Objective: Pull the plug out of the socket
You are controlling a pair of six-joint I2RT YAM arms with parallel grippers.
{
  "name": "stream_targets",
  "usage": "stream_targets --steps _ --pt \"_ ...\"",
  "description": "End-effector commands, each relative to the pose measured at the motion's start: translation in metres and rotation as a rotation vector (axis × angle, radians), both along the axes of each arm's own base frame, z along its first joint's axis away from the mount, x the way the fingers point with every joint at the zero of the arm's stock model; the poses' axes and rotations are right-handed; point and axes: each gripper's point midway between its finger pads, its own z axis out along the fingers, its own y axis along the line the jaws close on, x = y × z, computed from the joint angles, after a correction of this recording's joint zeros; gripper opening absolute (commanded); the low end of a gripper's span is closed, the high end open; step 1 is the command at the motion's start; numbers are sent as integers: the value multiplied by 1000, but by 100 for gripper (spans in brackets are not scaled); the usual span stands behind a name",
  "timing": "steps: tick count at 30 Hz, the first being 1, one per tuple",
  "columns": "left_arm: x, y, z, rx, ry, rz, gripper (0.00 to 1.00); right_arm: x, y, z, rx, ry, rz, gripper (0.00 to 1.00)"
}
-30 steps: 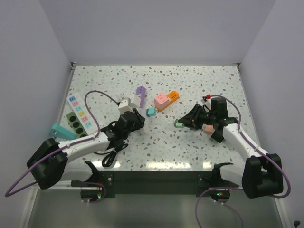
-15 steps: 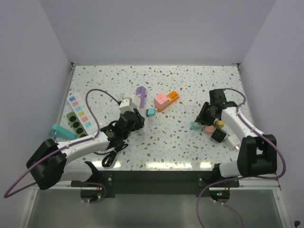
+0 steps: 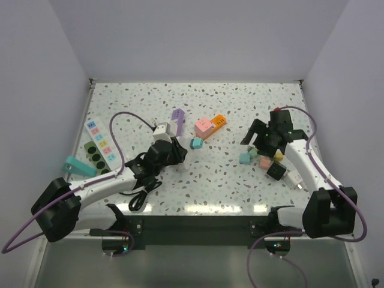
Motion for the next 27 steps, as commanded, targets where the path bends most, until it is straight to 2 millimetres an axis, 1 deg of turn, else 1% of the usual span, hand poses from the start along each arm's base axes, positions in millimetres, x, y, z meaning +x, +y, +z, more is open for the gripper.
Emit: stream_targets --steps 1,2,3,4,6,7,8,10,11,12,13,14,15,18,19,21,22,23,25,26,27 --pt "6 -23 36 -104 -98 -60 0 -1 56 39 253 -107 171 86" --pt "6 -25 35 -103 -96 -67 0 2 75 50 347 -145 226 86" --pt "6 -29 37 -109 -99 -77 0 1 83 50 389 -146 239 86" --pt "5 -33 37 -108 -97 -87 0 -2 93 46 430 -119 236 86" --pt "5 -39 40 -113 -103 -98 0 1 106 43 454 -115 252 86" --pt "2 -42 40 -113 -102 -109 0 -2 116 40 466 -105 268 86" --pt "2 -45 40 -112 -101 -114 0 3 123 44 499 -118 257 86" --pt "0 -51 43 -123 -105 -124 0 4 135 36 531 -86 260 86" --pt "-1 -52 43 -123 -104 -124 0 9 141 39 563 -98 251 85" --pt "-1 -54 44 -127 -106 -121 0 11 145 32 573 -74 249 85" --pt "-3 -56 44 -129 -103 -126 0 10 152 32 587 -67 258 85" --pt "-3 -56 47 -137 -107 -125 0 12 155 32 599 -64 251 84" --pt "-2 -57 48 -141 -107 -120 0 13 159 26 603 -44 249 84" --pt "-3 -59 51 -151 -110 -118 0 14 169 23 620 -31 260 81" --pt "-4 -60 53 -156 -113 -121 0 14 173 19 622 -19 266 78" --pt "-4 -62 55 -169 -115 -121 0 16 178 20 646 -21 271 70" --pt "-5 -64 55 -171 -116 -125 0 17 181 18 657 -11 265 58" --pt "-5 -64 57 -175 -119 -124 0 15 183 16 663 2 267 51" --pt "-5 -65 59 -178 -122 -122 0 15 185 16 664 7 273 40" --pt "-5 -65 59 -179 -120 -119 0 14 185 16 666 8 276 29" --pt "-5 -65 59 -181 -123 -118 0 13 185 15 668 13 275 25"
